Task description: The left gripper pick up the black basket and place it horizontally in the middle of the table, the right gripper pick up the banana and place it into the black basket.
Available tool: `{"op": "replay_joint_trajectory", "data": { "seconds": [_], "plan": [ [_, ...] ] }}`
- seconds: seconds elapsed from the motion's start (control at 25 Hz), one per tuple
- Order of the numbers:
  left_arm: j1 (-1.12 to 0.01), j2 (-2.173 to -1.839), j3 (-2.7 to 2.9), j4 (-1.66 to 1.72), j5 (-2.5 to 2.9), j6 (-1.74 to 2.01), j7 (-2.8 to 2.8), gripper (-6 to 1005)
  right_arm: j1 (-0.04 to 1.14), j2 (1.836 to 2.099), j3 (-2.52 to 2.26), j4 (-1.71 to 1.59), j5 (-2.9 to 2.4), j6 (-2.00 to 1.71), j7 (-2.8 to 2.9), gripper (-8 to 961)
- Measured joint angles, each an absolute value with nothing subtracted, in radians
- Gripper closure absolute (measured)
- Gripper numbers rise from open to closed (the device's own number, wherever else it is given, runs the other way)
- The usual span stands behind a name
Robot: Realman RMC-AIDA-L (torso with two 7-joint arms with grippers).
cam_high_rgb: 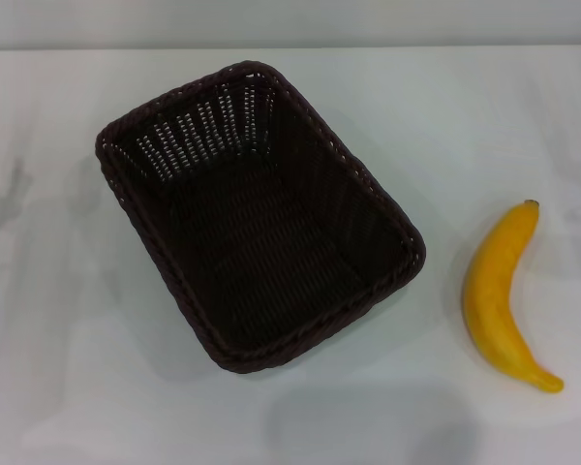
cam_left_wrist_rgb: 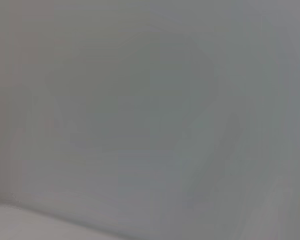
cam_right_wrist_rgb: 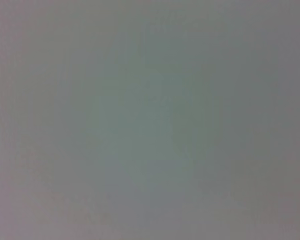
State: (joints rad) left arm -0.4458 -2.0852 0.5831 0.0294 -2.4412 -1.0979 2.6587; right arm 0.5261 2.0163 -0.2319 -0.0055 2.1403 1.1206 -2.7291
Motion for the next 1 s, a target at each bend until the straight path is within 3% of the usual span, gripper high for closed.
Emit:
{"op": "replay_joint_trajectory", "data": {
  "seconds": [0.48, 1.0],
  "plan": [
    [-0.427, -2.086, 0.583, 0.034, -2.454, -1.156, 2.674, 117, 0.524, 2.017, -0.241, -0.012, 2.135, 1.100, -2.727, 114],
    [-0.553, -2.078, 0.604, 0.081, -2.417, -1.073, 2.567, 119, 0.517, 2.019, -0.244, -0.005, 2.132, 1.102, -2.721, 114]
  ]
}}
